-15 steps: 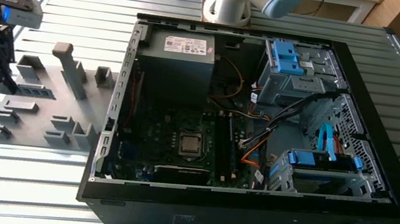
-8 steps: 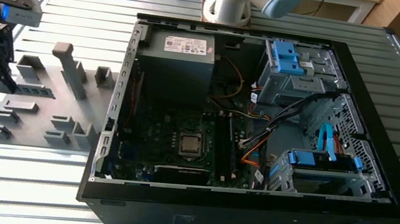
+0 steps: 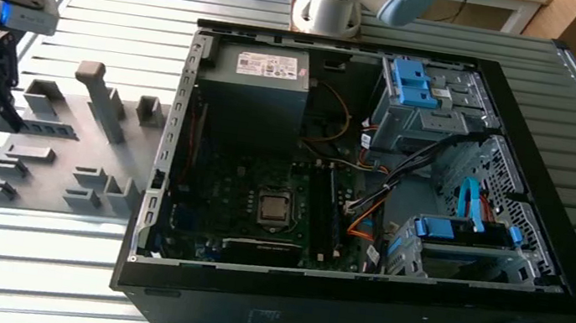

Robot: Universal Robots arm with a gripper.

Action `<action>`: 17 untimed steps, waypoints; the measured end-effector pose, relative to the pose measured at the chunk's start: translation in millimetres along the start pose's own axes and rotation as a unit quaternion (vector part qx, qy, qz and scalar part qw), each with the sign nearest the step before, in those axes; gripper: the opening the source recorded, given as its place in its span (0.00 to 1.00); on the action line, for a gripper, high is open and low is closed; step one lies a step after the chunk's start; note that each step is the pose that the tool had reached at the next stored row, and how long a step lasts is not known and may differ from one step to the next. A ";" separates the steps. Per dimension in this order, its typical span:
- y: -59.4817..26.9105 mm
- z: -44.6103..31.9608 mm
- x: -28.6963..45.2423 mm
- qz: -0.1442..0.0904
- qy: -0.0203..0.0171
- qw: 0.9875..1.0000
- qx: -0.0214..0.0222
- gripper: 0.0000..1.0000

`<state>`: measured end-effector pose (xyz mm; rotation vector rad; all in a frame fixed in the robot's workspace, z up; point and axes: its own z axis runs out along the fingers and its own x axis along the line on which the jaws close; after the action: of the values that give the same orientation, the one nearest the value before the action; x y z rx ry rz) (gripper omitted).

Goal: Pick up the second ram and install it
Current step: 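Pick up the second ram and move it above second insertion slot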

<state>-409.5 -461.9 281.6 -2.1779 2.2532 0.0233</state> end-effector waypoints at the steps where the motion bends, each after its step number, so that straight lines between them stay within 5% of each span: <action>1: 0.0 -0.6 0.0 0.000 0.000 1.000 0.000 0.14; 17: 0.0 -9.1 -0.2 0.000 0.000 1.000 0.000 0.14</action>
<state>-409.5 -461.9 290.7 -2.1777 2.2531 0.0233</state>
